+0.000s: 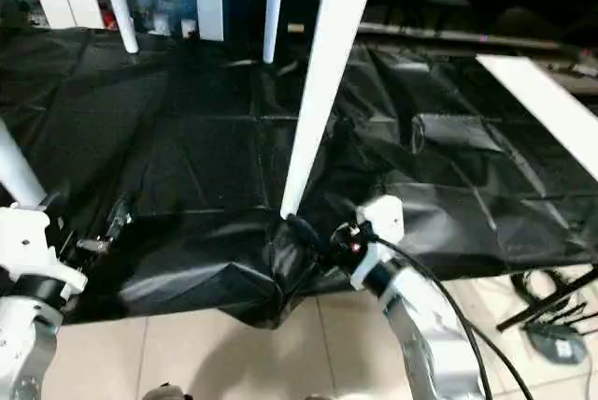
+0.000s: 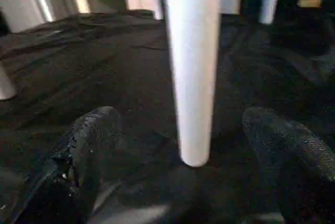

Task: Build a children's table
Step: Flip table

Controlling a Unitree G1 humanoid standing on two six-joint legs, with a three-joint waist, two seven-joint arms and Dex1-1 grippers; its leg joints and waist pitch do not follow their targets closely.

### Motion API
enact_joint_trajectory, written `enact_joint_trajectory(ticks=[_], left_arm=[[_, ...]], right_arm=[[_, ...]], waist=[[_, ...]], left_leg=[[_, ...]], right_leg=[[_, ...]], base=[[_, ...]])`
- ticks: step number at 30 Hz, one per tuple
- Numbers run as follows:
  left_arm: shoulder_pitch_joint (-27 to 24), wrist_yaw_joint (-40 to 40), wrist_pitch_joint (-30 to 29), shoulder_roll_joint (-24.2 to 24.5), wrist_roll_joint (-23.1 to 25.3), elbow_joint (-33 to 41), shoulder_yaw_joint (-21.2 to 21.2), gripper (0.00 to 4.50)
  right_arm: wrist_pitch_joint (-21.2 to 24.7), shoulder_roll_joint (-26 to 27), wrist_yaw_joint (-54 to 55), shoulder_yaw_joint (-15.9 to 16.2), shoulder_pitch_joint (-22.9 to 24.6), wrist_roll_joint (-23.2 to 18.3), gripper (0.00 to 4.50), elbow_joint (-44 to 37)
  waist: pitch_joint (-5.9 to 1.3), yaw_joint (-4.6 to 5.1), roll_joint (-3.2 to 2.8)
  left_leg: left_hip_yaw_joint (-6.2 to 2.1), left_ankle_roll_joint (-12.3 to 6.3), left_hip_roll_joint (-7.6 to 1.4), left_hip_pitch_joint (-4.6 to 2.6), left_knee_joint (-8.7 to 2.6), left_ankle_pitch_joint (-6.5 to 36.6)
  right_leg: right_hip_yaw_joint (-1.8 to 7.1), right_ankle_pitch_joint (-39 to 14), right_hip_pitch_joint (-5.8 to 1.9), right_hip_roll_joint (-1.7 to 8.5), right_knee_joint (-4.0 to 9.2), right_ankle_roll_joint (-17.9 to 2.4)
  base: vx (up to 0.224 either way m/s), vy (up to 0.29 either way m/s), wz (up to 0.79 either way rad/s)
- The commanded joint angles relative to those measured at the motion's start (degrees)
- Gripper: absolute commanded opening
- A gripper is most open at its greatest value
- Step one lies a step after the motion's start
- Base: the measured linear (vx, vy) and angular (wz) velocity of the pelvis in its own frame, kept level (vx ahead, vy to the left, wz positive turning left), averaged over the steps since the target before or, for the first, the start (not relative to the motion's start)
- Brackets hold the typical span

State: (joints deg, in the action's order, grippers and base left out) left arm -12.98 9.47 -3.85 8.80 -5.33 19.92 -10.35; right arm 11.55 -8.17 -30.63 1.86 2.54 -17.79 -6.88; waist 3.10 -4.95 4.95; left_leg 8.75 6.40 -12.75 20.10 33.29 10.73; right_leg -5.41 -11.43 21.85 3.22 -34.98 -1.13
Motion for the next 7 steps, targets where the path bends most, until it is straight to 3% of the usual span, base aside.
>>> enact_joint_trajectory(ticks=[1, 7], left_arm=[[-0.23, -1.60, 0.69, 0.05, 2.28, 1.05, 0.32, 4.47], [-1.67, -2.67, 0.66, -0.69, 3.38, 1.70, 2.45, 4.47]], right_arm=[[0.68, 0.24, 3.49, -2.06, 0.60, 1.15, 4.20, -1.97], [-0.60, 0.65, 9.86, -3.27, 0.84, 5.43, 4.20, -3.13]], waist=[[-2.38, 0.21, -1.24], [-2.29, 0.29, -1.07]], left_leg=[[-0.03, -0.12, -1.09, 0.11, -4.59, 17.69], [-0.01, 0.29, -1.07, 0.01, -4.59, 18.42]], right_leg=[[3.57, -19.86, -1.65, 4.13, 5.74, -1.53], [3.59, -21.44, -1.37, 4.04, 5.86, -0.19]], base=[[0.000, 0.000, 0.00], [0.000, 0.000, 0.00]])
